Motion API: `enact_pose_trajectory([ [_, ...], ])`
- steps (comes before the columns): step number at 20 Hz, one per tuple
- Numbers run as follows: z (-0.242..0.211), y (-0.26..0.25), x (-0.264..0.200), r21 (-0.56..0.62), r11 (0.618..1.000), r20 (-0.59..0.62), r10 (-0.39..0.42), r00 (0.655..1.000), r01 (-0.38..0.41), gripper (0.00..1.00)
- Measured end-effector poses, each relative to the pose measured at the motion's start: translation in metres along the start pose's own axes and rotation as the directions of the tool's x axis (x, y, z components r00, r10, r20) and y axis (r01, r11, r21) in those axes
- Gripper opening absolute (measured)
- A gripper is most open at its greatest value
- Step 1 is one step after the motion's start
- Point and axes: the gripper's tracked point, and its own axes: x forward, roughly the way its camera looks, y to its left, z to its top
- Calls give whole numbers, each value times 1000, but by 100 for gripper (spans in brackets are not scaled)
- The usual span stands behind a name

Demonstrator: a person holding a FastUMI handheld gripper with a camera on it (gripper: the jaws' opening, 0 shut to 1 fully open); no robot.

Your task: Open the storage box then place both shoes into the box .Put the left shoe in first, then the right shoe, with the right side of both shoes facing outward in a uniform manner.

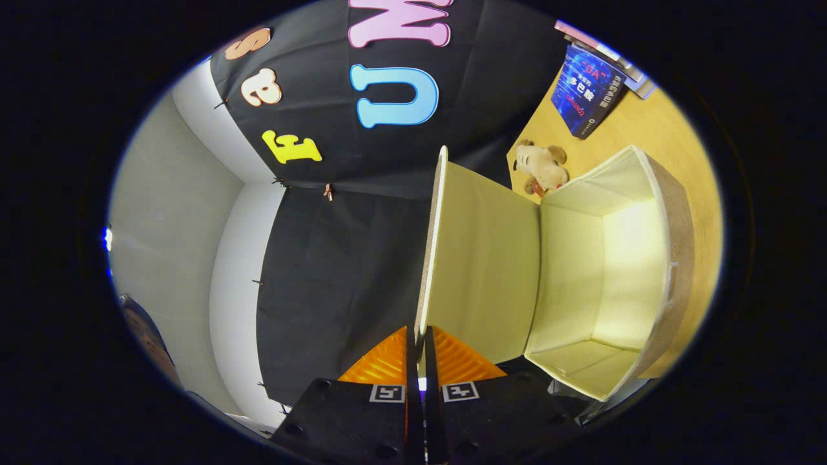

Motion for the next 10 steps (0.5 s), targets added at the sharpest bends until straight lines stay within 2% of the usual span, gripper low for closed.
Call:
enact_pose_trajectory([
  [5,-9,20,54,-46,998,-9,-35,999,34,6],
  [10,-28,14,117,-75,992,-48,-101,994,97,7],
])
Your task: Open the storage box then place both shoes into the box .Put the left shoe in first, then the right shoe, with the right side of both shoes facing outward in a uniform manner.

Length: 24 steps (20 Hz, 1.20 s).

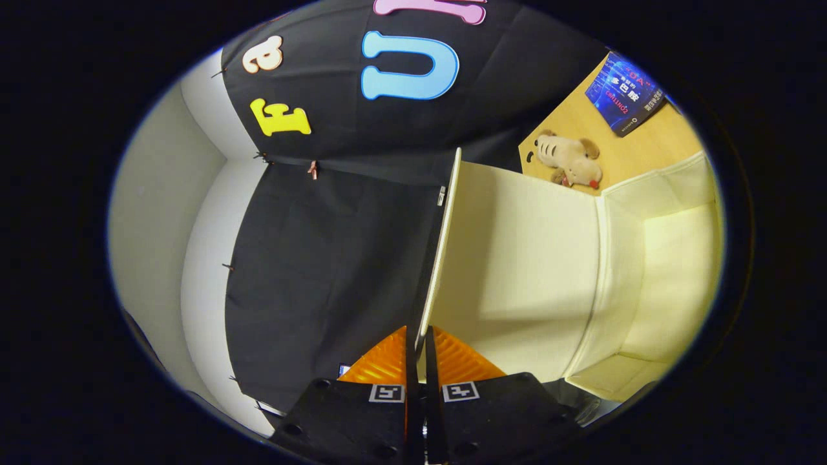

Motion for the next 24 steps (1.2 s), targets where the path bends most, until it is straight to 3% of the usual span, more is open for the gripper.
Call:
enact_pose_trajectory([
  [5,-13,-8,59,-7,997,-11,-79,997,79,8],
  [11,-20,-20,92,5,991,-23,-131,991,131,12],
  [12,-19,-15,89,4,992,-21,-126,992,127,32],
  [13,-17,-15,83,-9,991,-15,-130,991,130,39],
  [16,-13,-28,47,-83,976,2,-201,980,200,93],
  [20,4,-37,-32,-199,929,109,-295,949,311,97],
  [24,39,-71,-118,-252,845,285,-402,870,472,98],
])
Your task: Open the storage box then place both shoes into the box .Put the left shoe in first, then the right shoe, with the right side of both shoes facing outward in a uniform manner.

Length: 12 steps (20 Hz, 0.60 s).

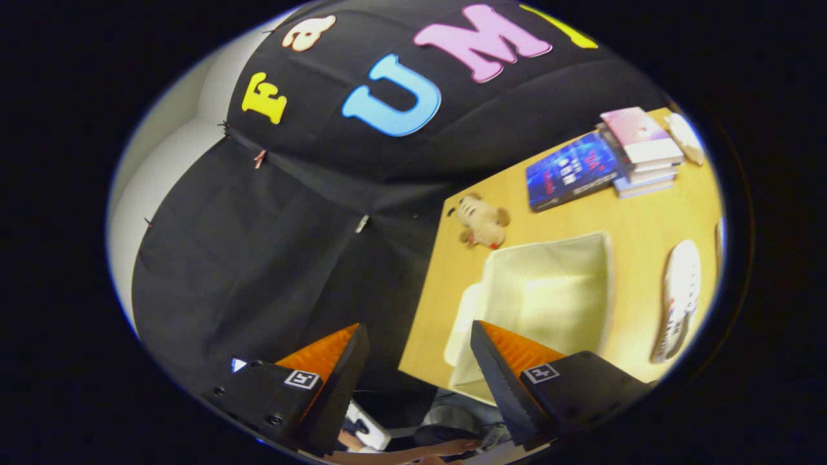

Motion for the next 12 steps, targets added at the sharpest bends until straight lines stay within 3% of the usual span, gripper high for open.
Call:
enact_pose_trajectory([
  [3,14,-80,-33,-97,976,82,-190,978,197,98],
  [7,12,-190,-76,-204,878,101,-422,901,434,98],
  [9,4,-244,-89,-248,823,88,-507,858,511,98],
  [12,-12,-299,-97,-295,778,39,-570,820,555,98],
])
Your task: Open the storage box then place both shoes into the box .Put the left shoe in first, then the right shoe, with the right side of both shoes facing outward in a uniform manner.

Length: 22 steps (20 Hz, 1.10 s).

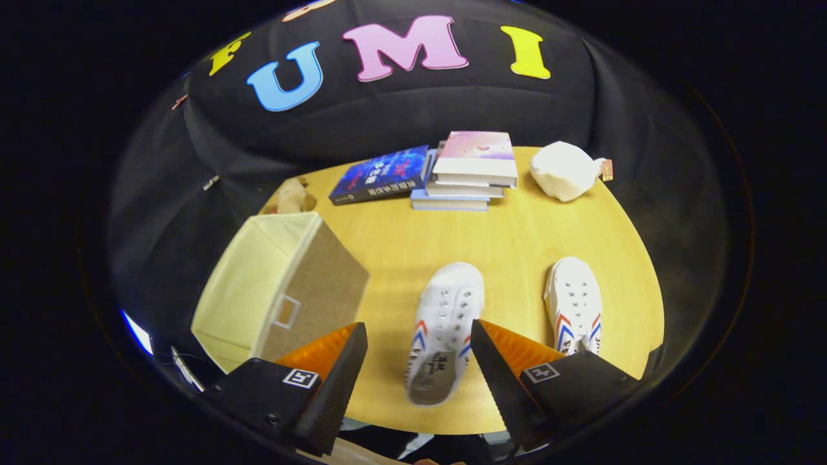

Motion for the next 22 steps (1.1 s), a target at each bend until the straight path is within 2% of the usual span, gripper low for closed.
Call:
enact_pose_trajectory([
  [7,-57,-65,60,-20,998,-148,-62,987,60,99],
  [9,-61,-61,73,17,1000,-173,-10,985,13,97],
  [11,-64,-52,77,29,998,-199,55,979,-51,92],
  [14,-63,-43,75,17,995,-195,97,976,-96,64],
  [15,-65,-39,76,22,994,-199,109,974,-106,58],
  [16,-65,-37,75,26,994,-203,110,973,-107,44],
  [17,-64,-37,74,35,995,-204,101,974,-95,37],
  [19,-65,-37,75,73,994,-221,96,971,-82,29],
  [21,-63,-40,74,158,986,-219,85,972,-50,19],
  [22,-63,-37,74,194,980,-217,84,973,-41,9],
])
